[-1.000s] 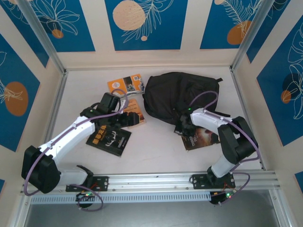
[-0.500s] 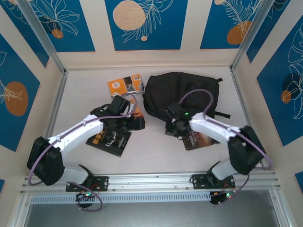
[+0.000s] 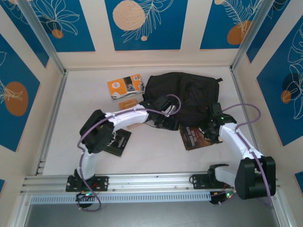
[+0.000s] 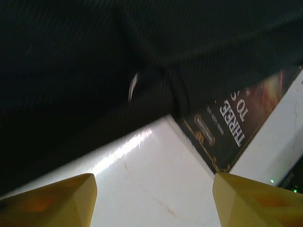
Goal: Pack the student bag
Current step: Move the student bag to the top-right of the table.
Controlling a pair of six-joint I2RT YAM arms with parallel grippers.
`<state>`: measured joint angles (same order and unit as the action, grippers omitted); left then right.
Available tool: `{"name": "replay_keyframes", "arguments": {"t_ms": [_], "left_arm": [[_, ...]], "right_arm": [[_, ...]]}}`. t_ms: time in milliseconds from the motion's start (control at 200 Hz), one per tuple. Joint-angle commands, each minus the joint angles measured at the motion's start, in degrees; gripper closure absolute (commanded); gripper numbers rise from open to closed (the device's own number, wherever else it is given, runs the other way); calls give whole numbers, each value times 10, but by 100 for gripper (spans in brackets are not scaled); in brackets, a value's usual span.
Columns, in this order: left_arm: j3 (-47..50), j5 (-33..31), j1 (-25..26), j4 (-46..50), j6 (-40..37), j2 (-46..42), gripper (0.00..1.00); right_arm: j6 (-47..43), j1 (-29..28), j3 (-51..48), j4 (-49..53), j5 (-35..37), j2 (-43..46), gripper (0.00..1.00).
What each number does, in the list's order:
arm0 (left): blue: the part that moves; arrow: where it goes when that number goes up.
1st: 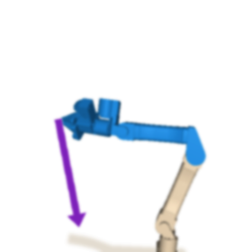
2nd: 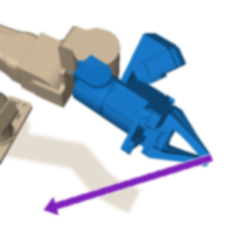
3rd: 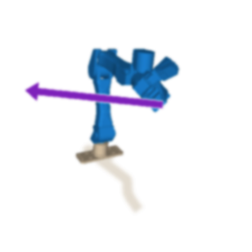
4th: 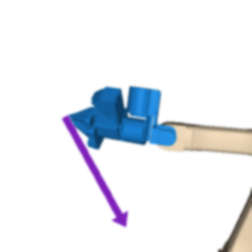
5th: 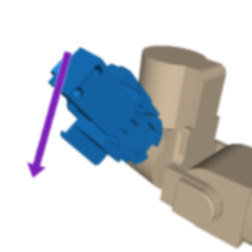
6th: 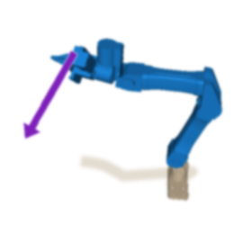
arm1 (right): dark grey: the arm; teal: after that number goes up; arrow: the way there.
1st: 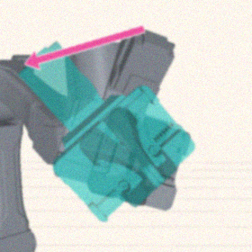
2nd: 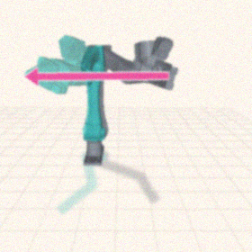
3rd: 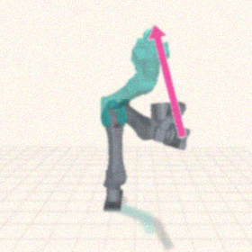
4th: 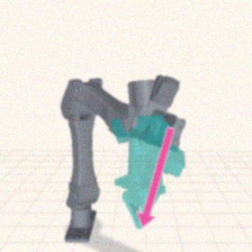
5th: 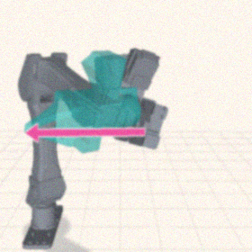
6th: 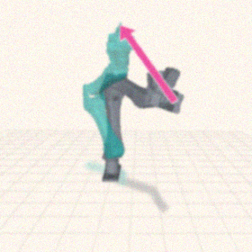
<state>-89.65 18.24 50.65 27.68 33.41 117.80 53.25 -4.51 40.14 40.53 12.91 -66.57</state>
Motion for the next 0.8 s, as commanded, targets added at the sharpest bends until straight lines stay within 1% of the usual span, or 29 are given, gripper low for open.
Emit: {"name": "replay_keyframes", "arguments": {"t_ms": [0,120,215,315,365,400,465,495,545,620,680,730,795], "left_arm": [[-38,12,3,22,-17,21,35],[-54,0,3,38,-24,29,34],[-71,-9,2,54,-29,42,34],[-84,-9,2,58,-27,56,33],[-92,-8,4,63,-26,64,33],[-100,-10,3,67,-27,70,33],[-109,-9,3,73,-29,77,33],[-111,-9,3,75,-30,78,33],[-114,-9,4,77,-30,80,33],[-111,-6,4,77,-30,77,33],[-103,-5,4,75,-29,72,33],[-92,-5,3,72,-30,65,33],[-77,-5,2,68,-30,53,33]], "right_arm": [[20,16,19,-63,-35,-28,89],[22,39,85,-82,-10,-90,86],[20,74,146,-85,-7,-150,83],[22,107,205,-75,-18,-209,83],[3,109,225,-88,-27,-226,83],[-8,109,247,-73,-22,-236,83],[-26,99,271,-38,20,-237,81],[-31,92,269,-32,49,-229,78],[-29,87,250,-26,81,-214,68],[-16,94,205,-27,104,-193,53],[-7,108,175,-26,113,-189,45],[-4,126,161,-23,110,-197,42],[-7,151,146,-29,86,-207,42]]}}
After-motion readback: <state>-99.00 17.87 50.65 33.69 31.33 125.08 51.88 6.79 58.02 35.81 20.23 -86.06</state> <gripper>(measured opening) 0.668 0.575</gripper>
